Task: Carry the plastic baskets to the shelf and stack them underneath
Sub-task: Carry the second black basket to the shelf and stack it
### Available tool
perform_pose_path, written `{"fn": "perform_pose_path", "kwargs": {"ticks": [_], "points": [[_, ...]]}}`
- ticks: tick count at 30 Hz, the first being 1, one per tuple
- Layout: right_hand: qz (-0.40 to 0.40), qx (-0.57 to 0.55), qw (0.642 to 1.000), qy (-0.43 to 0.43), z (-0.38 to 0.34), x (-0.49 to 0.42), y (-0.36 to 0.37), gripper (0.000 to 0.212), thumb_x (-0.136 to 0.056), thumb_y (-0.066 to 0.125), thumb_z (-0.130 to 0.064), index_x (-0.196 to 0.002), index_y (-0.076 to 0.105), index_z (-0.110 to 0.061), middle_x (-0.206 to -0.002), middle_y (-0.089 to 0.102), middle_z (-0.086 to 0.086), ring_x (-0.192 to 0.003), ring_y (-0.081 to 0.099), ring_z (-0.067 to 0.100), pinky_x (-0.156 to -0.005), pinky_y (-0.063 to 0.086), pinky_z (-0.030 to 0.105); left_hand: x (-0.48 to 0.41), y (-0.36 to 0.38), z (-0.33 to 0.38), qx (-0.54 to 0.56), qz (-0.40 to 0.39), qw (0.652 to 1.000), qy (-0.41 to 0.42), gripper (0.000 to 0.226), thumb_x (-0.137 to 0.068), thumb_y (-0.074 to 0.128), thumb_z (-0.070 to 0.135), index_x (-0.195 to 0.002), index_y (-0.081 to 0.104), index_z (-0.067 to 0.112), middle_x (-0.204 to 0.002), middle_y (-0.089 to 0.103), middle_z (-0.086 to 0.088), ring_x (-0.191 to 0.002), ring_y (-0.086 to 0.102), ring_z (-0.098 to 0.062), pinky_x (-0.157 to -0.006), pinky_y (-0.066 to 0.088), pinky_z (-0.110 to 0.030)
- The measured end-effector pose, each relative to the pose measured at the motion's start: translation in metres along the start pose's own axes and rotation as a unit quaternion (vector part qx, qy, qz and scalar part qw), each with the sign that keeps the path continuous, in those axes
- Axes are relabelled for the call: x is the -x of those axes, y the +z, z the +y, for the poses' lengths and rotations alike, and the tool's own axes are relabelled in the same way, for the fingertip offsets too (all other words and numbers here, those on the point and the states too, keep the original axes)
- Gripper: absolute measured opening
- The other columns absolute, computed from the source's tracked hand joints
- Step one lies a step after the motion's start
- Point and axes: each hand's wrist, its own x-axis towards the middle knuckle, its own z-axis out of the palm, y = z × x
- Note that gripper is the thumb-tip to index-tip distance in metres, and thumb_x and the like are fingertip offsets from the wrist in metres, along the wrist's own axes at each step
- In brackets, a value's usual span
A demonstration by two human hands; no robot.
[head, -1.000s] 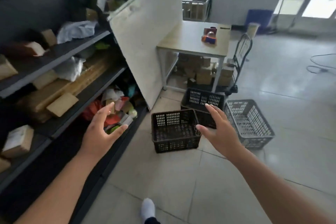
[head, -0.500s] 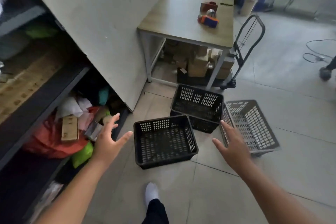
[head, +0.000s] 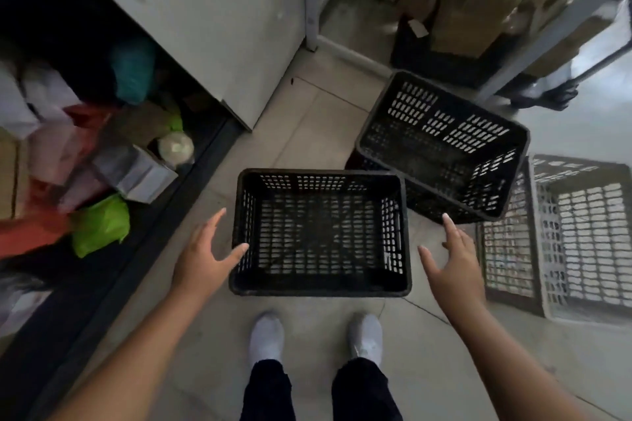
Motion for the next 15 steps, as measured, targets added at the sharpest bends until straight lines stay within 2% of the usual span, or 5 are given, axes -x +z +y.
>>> {"fn": "perform_pose_path", "kwargs": {"ticks": [4, 7, 10, 15], "points": [[-0.016, 0.019, 0.999, 0.021, 0.043, -0.051, 0.081, 0.073, -0.089, 0.059, -0.042, -0.15, 0.018, -0.038, -0.145, 0.037, 0.0, -0.126, 0.048, 0.022, -0.095, 0.049, 0.046, -0.047, 0.061, -0.065, -0.069, 0.043, 0.996, -0.027, 0.079, -0.078, 0.081, 0.031, -0.146, 0.044, 0.017, -0.142, 0.048, -0.019, -0.127, 0.05, -0.038, -0.099, 0.044, -0.049], [-0.028, 0.01, 0.999, 0.039, 0.082, -0.09, 0.141, 0.075, -0.088, 0.062, -0.04, -0.15, 0.02, -0.036, -0.148, 0.034, 0.001, -0.127, 0.047, 0.027, -0.1, 0.045, 0.047, -0.088, 0.107, -0.122, -0.088, 0.052, 0.992, -0.08, 0.085, -0.078, 0.079, 0.036, -0.149, 0.035, 0.021, -0.148, 0.04, -0.019, -0.129, 0.046, -0.042, -0.099, 0.045, -0.054], [0.009, 0.044, 0.999, 0.023, 0.11, -0.112, 0.177, 0.073, -0.088, 0.062, -0.033, -0.151, 0.026, -0.026, -0.145, 0.04, 0.011, -0.128, 0.045, 0.032, -0.101, 0.042, 0.046, -0.111, 0.137, -0.153, -0.078, 0.043, 0.988, -0.126, 0.089, -0.08, 0.075, 0.038, -0.152, 0.024, 0.027, -0.15, 0.039, -0.014, -0.121, 0.054, -0.041, -0.094, 0.048, -0.055], [-0.006, 0.061, 0.998, 0.017, 0.119, -0.128, 0.198, 0.071, -0.093, 0.052, -0.015, -0.153, 0.017, -0.028, -0.144, 0.041, 0.014, -0.117, 0.051, 0.038, -0.088, 0.046, 0.044, -0.12, 0.168, -0.154, -0.043, 0.016, 0.993, -0.105, 0.078, -0.092, 0.056, 0.011, -0.152, 0.014, 0.038, -0.137, 0.057, -0.013, -0.112, 0.06, -0.039, -0.093, 0.049, -0.048]]}}
